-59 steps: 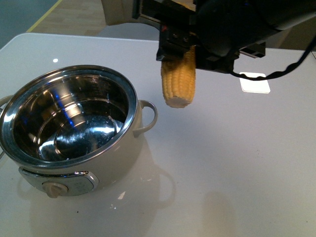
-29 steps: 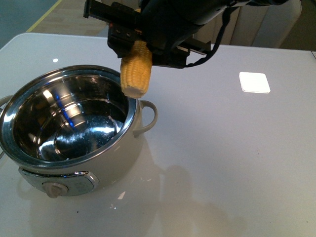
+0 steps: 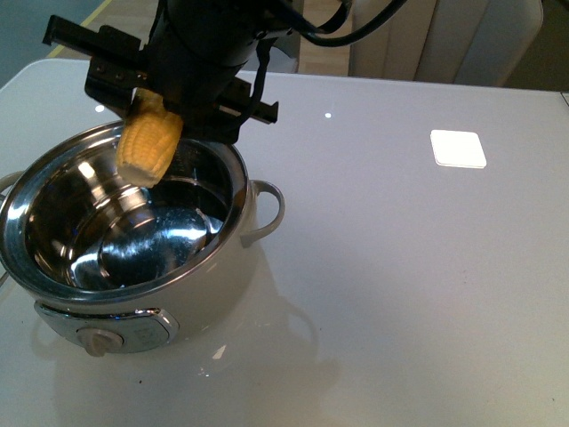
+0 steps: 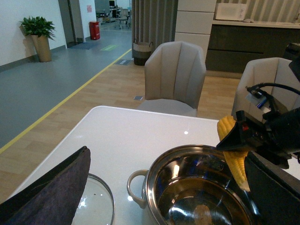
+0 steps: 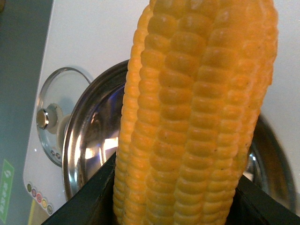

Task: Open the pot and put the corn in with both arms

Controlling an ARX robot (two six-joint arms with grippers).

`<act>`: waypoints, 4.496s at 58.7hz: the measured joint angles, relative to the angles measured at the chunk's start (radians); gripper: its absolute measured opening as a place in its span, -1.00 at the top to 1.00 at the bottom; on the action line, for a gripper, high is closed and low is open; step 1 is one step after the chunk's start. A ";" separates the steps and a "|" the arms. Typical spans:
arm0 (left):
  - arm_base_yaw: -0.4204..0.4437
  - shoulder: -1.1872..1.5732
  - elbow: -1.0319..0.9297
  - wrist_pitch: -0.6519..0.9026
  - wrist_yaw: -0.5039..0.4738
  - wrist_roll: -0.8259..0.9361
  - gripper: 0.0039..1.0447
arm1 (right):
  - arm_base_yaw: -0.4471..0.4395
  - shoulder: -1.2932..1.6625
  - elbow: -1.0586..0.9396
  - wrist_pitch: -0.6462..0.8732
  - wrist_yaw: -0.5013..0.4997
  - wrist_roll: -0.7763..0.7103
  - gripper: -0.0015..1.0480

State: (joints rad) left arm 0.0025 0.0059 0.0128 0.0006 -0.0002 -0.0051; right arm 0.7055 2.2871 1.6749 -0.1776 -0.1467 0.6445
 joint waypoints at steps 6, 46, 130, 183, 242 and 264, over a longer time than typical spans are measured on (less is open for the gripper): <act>0.000 0.000 0.000 0.000 0.000 0.000 -0.87 | 0.013 0.024 0.007 -0.013 0.000 0.000 0.03; 0.000 0.000 0.000 0.000 0.000 0.000 -0.87 | 0.032 0.078 0.005 -0.062 0.028 -0.020 -0.29; 0.000 0.000 0.000 0.000 0.000 0.000 -0.87 | -0.603 -1.128 -0.959 0.081 0.015 -0.226 -0.83; 0.000 -0.001 0.000 0.000 0.000 0.000 -0.87 | -0.710 -2.174 -1.543 0.150 0.144 -0.634 0.69; 0.000 -0.001 0.000 0.000 0.000 0.000 -0.87 | -0.708 -2.281 -1.646 0.176 0.147 -0.639 0.96; 0.000 -0.001 0.000 0.000 0.000 0.000 -0.87 | -0.708 -2.281 -1.646 0.176 0.147 -0.640 0.03</act>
State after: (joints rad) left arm 0.0025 0.0048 0.0128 0.0002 -0.0002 -0.0048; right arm -0.0021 0.0063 0.0284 -0.0017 0.0002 0.0040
